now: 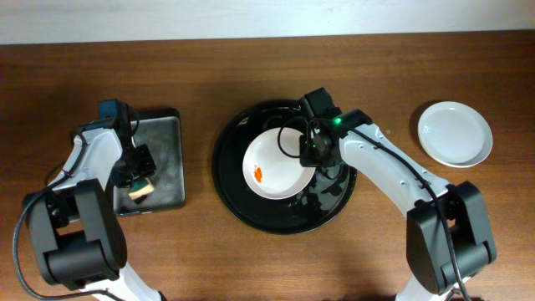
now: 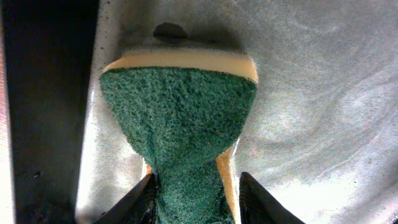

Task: Clean dirty plates on tray and stack at the side
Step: 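Grasp the last sauced plate with the right gripper and pull it to center, then dip the sponge in the soapy water with the left gripper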

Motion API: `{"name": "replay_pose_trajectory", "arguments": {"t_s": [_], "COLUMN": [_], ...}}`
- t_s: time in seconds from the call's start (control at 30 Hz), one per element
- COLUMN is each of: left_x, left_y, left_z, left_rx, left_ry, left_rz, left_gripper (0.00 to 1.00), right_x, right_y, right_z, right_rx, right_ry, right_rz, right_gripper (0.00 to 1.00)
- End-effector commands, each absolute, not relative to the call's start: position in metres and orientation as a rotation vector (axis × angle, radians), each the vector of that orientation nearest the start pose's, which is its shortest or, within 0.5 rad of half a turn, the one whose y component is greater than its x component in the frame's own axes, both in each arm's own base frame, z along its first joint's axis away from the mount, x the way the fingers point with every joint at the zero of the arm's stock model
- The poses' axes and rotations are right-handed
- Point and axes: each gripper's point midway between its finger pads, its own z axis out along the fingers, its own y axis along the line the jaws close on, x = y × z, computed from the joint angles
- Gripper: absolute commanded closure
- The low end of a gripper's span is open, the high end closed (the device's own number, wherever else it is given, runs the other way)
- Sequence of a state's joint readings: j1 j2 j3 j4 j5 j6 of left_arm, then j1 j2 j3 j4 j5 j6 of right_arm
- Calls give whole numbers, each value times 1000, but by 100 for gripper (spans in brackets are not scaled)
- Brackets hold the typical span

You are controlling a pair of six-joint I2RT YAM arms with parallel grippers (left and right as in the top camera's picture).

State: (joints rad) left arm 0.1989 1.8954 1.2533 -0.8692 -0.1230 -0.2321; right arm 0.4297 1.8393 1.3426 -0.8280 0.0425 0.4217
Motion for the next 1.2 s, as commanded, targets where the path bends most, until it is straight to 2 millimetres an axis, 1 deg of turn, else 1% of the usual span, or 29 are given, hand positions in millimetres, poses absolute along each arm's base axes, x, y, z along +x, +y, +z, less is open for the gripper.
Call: {"name": "replay_pose_trajectory", "arguments": {"t_s": [0.0,0.03,0.07,0.1,0.13,0.17,0.23,0.27,0.3,0.33,0.37,0.43,0.47,0.5,0.57,0.6,0.63,0.67,0.7,0.77,0.8,0.87,0.9,0.93,0.97,1.0,1.07,1.13,1.17], "left_x": [342,343,344,347,352,353,352,353,358,366,375,388,388,379,369,367,364,364,365,367,374,385,386,386,386,386,385,386,386], "left_y": [85,80,76,61,37,38,59,67,70,63,49,50,57,80,98,98,94,86,84,82,75,60,55,54,54,54,54,54,54], "left_z": [23,23,23,23,27,27,23,20,9,8,18,40,41,35,12,2,-9,-8,-6,12,33,79,95,109,124,128,127,128,128], "left_rx": [-671,-663,-648,-528,-358,-328,-420,-446,-452,-307,-171,-84,-84,-197,-364,-392,-416,-412,-411,-410,-405,-372,-361,-348,-340,-338,-338,-338,-338], "left_ry": [2990,2994,2998,3019,3013,3013,3010,2996,2967,2949,2916,2857,2860,2899,2948,2966,2994,3002,3002,3013,3007,2953,2933,2904,2865,2854,2857,2856,2856], "left_rz": [123,82,40,-89,-303,-295,-111,-41,-23,-85,-199,-192,-134,53,198,198,168,99,77,60,-14,-159,-189,-186,-179,-177,-177,-177,-177], "left_gripper": [60,60,59,60,60,60,60,61,72,84,85,85,81,77,76,76,82,91,100,100,100,100,100,100,100,100,100,100,100], "right_x": [374,371,369,365,363,364,363,362,359,355,352,349,349,349,348,346,343,343,346,352,354,348,345,351,367,369,377,370,366], "right_y": [153,156,156,158,161,161,167,170,179,186,189,189,189,189,188,187,181,170,158,138,128,139,141,142,147,145,133,143,144], "right_z": [70,69,68,68,68,70,83,91,100,102,102,102,102,102,101,100,99,97,97,96,94,80,67,53,42,33,24,15,8], "right_rx": [-172,-205,-210,-211,-181,-160,-165,-169,-214,-261,-270,-269,-269,-269,-269,-268,-251,-203,-112,-5,33,7,3,-6,-327,-397,-419,-464,-395], "right_ry": [2841,2854,2864,2881,2890,2884,2861,2846,2834,2835,2845,2855,2855,2855,2862,2872,2894,2918,2930,2941,2950,2988,3014,3017,2929,2927,2920,2942,2981], "right_rz": [13,38,42,67,95,102,160,198,277,334,368,368,368,368,365,360,341,329,327,339,350,449,442,434,417,375,259,330,332], "right_gripper": [90,68,50,47,43,42,39,31,1,1,1,2,2,2,4,7,12,24,26,26,26,34,38,40,39,42,46,67,75]}}
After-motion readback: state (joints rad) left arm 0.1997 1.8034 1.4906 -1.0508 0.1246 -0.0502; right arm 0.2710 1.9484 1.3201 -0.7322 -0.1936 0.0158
